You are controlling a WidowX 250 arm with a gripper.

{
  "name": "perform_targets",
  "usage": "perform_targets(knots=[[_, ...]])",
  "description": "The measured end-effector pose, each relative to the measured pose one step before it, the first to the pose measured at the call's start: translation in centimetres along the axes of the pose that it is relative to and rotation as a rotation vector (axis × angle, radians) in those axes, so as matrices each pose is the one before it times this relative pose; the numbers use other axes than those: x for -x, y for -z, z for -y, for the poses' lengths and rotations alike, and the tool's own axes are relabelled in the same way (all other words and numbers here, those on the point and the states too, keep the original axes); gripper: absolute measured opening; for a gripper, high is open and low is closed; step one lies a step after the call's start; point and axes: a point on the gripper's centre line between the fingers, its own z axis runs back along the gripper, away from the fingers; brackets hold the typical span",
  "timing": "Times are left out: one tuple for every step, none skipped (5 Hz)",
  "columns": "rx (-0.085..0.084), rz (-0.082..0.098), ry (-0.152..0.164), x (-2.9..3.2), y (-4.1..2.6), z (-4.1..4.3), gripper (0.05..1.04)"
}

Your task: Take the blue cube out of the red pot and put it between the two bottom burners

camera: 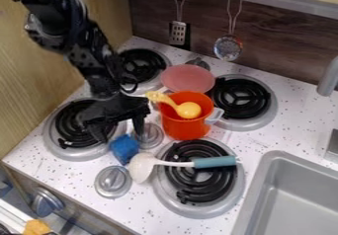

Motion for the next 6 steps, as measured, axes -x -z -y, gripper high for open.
perform_targets(knots=[[-0.0134, -0.0098, 0.0013, 0.137, -0.873, 0.411, 1.003], [-0.0226, 0.0256, 0.0036, -0.687, -2.234, 0.958, 1.001], [0.0152, -0.0002, 0.0299, -0.682, -2.594, 1.489, 1.001], [0.0625, -0.0197, 0.0722, -0.17, -0.794, 1.802, 1.001], [0.0145, 0.0019, 0.075, 0.239, -0.67, 2.487, 1.001], [0.0061, 0.0042, 0.1347, -1.221, 0.037, -0.063, 1.001]])
